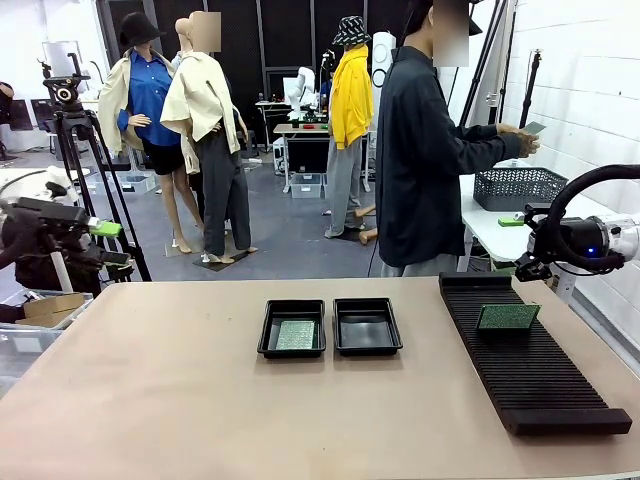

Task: Inspect and transfer BCBs to ESD trays.
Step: Pick up the ESD tray and place it on the left side of the table.

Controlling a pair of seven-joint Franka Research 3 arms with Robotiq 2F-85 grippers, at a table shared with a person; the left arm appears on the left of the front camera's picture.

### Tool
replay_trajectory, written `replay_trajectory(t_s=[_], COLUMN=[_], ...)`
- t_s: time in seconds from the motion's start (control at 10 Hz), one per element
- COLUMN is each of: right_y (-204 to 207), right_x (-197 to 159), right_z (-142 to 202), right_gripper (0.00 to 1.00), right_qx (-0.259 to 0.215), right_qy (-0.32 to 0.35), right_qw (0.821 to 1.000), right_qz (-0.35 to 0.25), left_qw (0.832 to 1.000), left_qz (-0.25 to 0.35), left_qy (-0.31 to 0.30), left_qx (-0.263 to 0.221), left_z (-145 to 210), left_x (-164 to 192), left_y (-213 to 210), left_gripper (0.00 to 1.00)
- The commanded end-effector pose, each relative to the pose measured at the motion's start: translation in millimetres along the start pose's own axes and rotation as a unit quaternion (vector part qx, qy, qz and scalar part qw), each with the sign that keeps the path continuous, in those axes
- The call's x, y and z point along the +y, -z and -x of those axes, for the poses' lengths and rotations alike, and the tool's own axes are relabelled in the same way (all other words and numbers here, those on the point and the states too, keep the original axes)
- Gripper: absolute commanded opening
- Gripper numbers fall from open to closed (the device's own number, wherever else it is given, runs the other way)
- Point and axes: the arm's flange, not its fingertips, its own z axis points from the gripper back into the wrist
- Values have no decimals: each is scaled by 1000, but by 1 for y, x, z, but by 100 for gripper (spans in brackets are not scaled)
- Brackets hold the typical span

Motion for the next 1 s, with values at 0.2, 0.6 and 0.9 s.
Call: replay_trajectory(t_s=[0.2,0.6,0.9], right_y=[1,1,1], right_x=[0,0,0], right_z=[3,3,3], right_gripper=[100,100,100], right_qx=[-6,-6,-6], right_qy=[3,3,3], right_qw=[1000,1000,1000], right_qz=[5,5,5], left_qw=[997,977,946], left_qz=[-24,-127,-216], left_qy=[-64,-129,-172], left_qx=[42,114,168], left_z=[-31,-79,-102], left_x=[-18,-32,-19], left_y=[54,145,201], left_gripper=[100,100,100])
